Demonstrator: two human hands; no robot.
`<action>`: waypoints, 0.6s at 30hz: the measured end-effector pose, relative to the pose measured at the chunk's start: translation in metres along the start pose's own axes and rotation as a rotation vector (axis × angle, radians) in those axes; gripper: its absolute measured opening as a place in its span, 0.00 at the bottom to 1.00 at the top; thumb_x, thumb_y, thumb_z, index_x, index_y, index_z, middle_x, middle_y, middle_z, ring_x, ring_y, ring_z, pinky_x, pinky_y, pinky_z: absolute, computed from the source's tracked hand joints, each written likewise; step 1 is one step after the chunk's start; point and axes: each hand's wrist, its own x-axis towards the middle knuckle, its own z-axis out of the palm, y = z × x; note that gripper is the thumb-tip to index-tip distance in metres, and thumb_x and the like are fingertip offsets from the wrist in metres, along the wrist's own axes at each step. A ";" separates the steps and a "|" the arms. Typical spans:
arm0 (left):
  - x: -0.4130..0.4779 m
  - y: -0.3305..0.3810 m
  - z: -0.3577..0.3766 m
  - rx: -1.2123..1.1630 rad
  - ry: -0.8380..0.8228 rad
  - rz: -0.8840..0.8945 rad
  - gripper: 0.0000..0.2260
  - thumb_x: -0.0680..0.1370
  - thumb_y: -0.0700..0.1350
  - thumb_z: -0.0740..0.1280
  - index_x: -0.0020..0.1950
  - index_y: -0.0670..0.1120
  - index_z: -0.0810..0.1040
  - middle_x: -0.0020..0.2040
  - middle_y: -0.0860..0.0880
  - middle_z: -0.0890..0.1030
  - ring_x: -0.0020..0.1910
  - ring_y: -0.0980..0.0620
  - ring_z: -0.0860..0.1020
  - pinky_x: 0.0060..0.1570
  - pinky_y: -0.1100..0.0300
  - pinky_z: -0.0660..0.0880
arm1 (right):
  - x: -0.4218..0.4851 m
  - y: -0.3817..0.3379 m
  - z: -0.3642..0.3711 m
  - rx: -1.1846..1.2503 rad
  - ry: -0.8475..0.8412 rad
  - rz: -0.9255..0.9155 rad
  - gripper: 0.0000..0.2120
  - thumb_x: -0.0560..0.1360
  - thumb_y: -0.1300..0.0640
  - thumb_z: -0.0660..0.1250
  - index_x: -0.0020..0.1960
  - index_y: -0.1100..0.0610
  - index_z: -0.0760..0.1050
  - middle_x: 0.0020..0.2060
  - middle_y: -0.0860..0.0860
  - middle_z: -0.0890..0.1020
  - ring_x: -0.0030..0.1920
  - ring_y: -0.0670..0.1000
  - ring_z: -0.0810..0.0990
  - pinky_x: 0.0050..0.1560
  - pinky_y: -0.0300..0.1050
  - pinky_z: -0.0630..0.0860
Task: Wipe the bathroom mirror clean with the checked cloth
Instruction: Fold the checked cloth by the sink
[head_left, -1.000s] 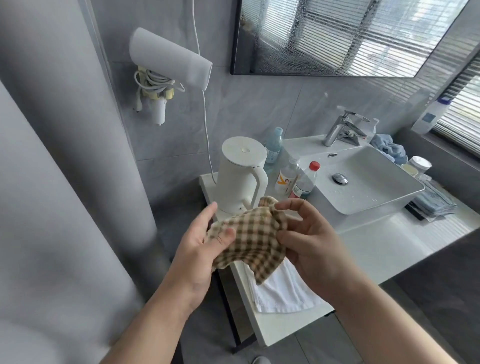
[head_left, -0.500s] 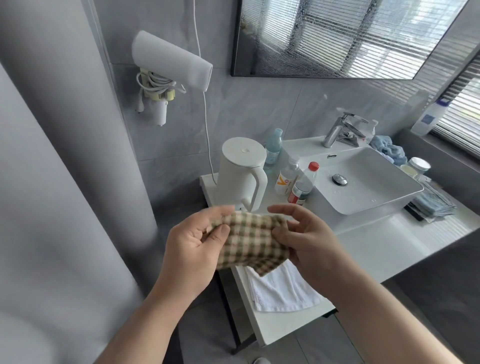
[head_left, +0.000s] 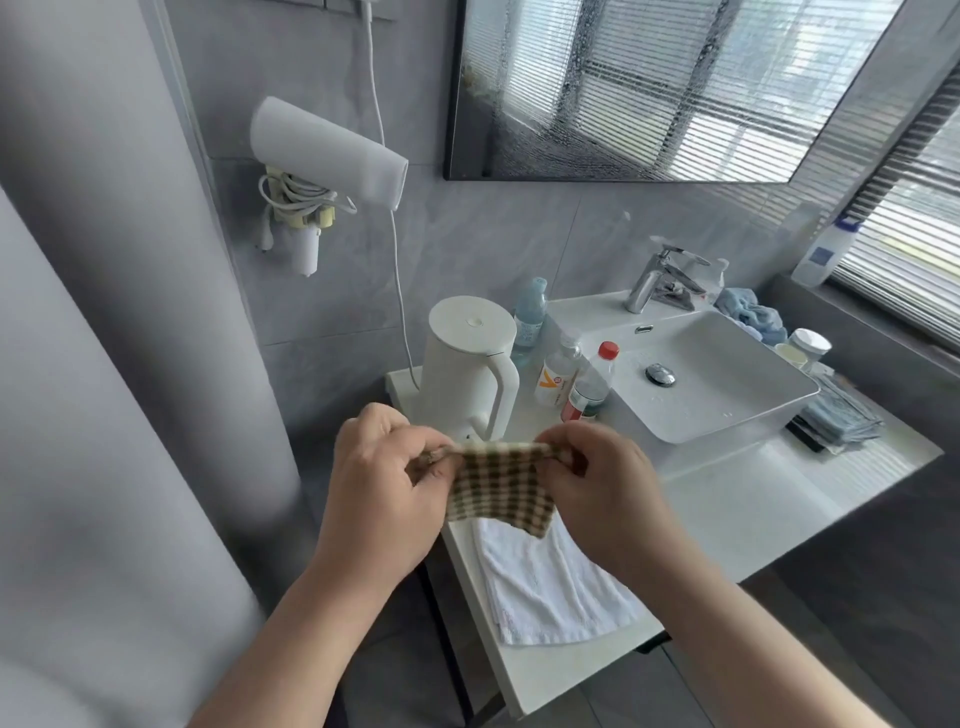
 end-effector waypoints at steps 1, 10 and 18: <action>0.002 0.002 -0.003 -0.076 -0.032 -0.088 0.10 0.73 0.40 0.76 0.38 0.54 0.79 0.41 0.57 0.74 0.44 0.55 0.73 0.48 0.73 0.68 | 0.001 -0.001 0.002 0.026 0.020 -0.002 0.11 0.75 0.61 0.68 0.43 0.44 0.76 0.46 0.39 0.77 0.50 0.42 0.75 0.50 0.35 0.69; 0.010 0.014 -0.025 -1.230 -0.400 -0.800 0.18 0.77 0.51 0.66 0.58 0.39 0.79 0.50 0.39 0.85 0.47 0.43 0.85 0.39 0.52 0.82 | 0.006 -0.024 0.030 0.780 -0.038 0.398 0.11 0.78 0.44 0.65 0.48 0.51 0.79 0.46 0.55 0.85 0.50 0.61 0.84 0.52 0.63 0.81; -0.002 -0.013 -0.007 -1.228 -0.281 -0.946 0.17 0.74 0.35 0.70 0.63 0.40 0.78 0.57 0.37 0.83 0.52 0.40 0.84 0.48 0.49 0.82 | -0.006 -0.020 0.023 1.137 -0.330 0.451 0.10 0.75 0.66 0.66 0.56 0.62 0.78 0.45 0.59 0.85 0.42 0.56 0.85 0.37 0.47 0.80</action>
